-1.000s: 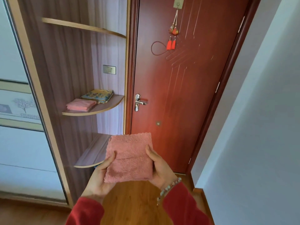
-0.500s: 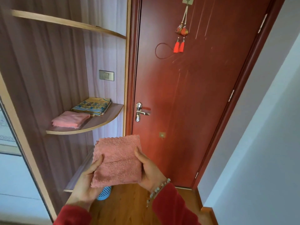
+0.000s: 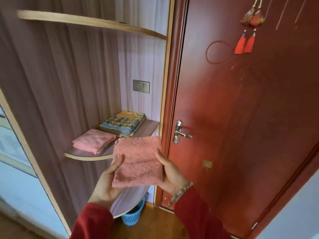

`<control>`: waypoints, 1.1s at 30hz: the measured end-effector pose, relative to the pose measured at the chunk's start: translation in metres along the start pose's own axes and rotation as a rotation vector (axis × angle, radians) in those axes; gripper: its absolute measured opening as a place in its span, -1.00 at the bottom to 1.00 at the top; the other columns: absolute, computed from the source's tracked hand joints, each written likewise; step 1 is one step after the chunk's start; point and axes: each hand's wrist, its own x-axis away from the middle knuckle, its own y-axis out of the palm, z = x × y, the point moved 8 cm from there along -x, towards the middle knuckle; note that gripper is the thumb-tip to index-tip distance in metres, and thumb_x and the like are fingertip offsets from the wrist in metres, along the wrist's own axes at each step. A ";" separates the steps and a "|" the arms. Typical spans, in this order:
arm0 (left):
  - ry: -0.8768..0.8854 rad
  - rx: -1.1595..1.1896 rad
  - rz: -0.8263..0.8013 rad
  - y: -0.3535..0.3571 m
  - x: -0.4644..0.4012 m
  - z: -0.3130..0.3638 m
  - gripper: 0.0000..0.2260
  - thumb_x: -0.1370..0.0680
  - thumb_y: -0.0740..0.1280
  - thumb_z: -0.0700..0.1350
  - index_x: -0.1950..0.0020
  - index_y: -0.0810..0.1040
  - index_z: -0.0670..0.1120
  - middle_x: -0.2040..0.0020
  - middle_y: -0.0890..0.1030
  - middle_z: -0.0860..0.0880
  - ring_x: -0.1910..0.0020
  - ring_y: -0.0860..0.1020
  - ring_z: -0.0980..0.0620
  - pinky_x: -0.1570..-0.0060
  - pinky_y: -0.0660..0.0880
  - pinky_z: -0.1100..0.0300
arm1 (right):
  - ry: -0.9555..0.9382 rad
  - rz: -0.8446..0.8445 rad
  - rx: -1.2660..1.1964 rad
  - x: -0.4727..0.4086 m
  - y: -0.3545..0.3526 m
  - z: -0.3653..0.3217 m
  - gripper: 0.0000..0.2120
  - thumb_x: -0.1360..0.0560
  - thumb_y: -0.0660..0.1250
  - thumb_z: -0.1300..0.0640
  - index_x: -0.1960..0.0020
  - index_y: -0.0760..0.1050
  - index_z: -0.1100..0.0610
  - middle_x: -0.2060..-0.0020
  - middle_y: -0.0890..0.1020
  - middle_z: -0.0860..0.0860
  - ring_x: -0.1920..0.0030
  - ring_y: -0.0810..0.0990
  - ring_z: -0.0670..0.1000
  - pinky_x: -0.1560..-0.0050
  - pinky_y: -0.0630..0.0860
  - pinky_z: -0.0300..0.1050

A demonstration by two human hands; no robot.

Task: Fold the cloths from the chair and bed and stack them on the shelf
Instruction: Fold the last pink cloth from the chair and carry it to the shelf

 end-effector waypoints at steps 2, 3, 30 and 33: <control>0.016 0.005 0.013 -0.002 -0.017 0.003 -0.63 -0.59 0.17 -0.06 -0.01 0.72 -0.22 -0.14 0.66 -0.24 -0.05 0.68 -0.18 0.17 0.65 -0.07 | 0.024 -0.013 0.004 -0.019 -0.006 -0.005 -0.70 -0.66 0.17 0.05 -0.31 0.51 0.12 -0.22 0.63 0.18 -0.24 0.60 0.19 -0.23 0.53 0.23; 0.017 0.013 0.022 -0.006 -0.025 0.003 -0.63 -0.60 0.17 -0.05 -0.07 0.70 -0.22 -0.17 0.65 -0.25 -0.08 0.66 -0.18 0.13 0.64 -0.09 | 0.042 -0.018 0.003 -0.028 -0.009 -0.005 -0.70 -0.66 0.18 0.05 -0.31 0.51 0.11 -0.22 0.63 0.17 -0.24 0.60 0.19 -0.22 0.53 0.23; 0.392 0.005 0.369 -0.120 -0.143 0.181 -0.75 -0.60 0.20 -0.11 0.01 0.67 -0.15 0.12 0.71 -0.04 0.32 0.67 0.10 0.45 0.56 0.24 | 0.353 -0.189 0.139 -0.315 0.045 0.027 -0.71 -0.61 0.27 0.08 -0.27 0.55 0.17 -0.10 0.69 0.16 -0.06 0.69 0.11 0.04 0.64 0.05; 0.464 -0.039 0.416 -0.137 -0.135 0.197 -0.68 -0.60 0.22 -0.10 -0.31 0.50 -0.18 -0.21 0.64 -0.08 0.08 0.67 0.08 0.36 0.57 0.21 | 0.418 -0.233 0.248 -0.336 0.065 0.029 -0.80 -0.62 0.26 0.11 -0.15 0.60 0.15 0.01 0.72 0.12 0.04 0.71 0.07 0.06 0.64 0.01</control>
